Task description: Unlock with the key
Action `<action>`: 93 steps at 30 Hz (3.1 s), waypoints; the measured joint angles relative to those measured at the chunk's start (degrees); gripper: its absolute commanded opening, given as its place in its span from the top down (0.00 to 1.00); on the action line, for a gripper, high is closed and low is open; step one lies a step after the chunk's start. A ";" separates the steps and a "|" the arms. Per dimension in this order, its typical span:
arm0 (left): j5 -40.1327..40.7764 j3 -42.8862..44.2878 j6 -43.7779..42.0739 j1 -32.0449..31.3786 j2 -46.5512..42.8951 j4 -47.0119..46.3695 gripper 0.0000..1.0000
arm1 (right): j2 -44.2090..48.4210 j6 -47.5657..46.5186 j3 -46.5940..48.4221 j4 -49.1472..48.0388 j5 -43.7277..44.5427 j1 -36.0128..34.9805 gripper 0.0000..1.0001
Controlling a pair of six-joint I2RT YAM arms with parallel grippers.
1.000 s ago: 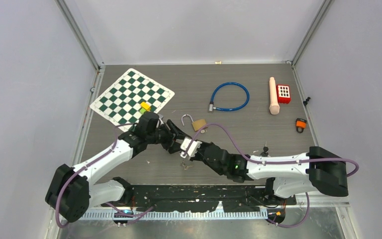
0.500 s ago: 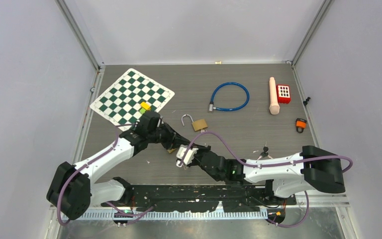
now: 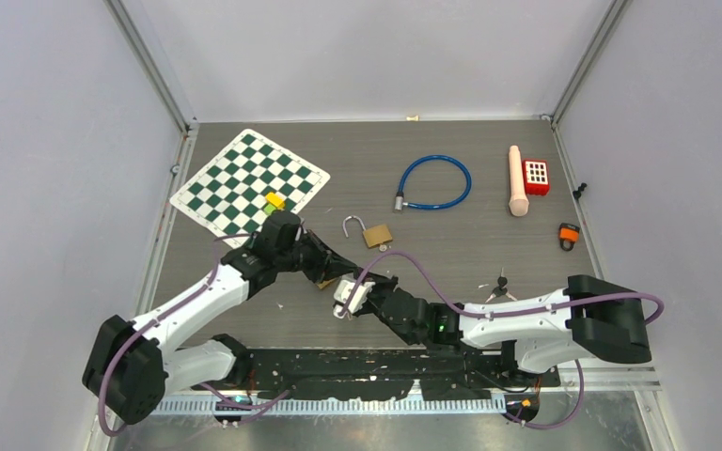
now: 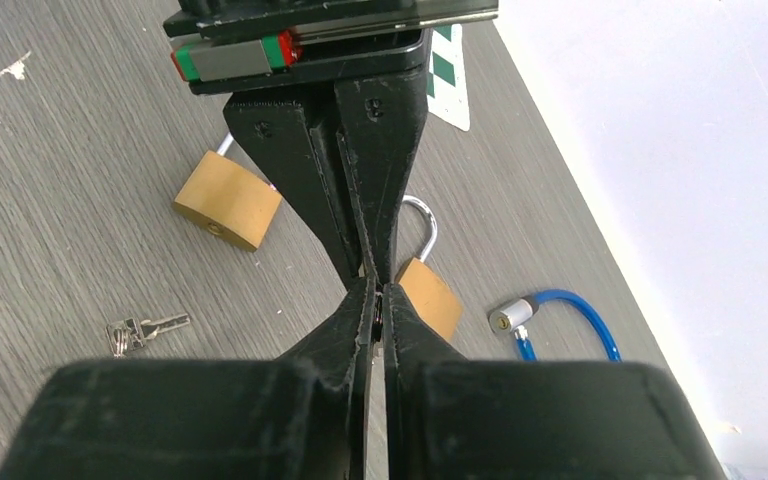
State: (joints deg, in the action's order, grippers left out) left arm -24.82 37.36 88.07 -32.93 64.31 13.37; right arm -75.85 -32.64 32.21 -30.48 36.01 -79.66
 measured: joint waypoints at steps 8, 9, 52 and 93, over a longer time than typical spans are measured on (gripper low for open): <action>3.13 0.00 -2.80 0.15 -2.03 -0.76 1.00 | 0.76 2.93 -0.72 -0.26 -0.09 -0.17 0.50; 3.76 0.00 -3.58 0.26 -2.29 -1.11 1.00 | 1.05 3.48 -0.90 0.09 -0.09 -0.17 0.47; 5.90 -10.19 -26.08 1.18 -12.39 -50.18 1.00 | 5.97 79.14 1.01 -20.37 -71.38 43.15 0.43; 5.31 -10.73 -19.45 0.31 -8.52 -59.41 1.00 | 1.36 84.76 3.30 -27.34 -74.71 43.41 0.95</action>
State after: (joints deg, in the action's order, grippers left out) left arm -19.51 26.63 68.62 -32.62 55.79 -46.04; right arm -74.50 52.12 35.51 -57.82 -38.70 -36.25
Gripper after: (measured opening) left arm 0.001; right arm 0.069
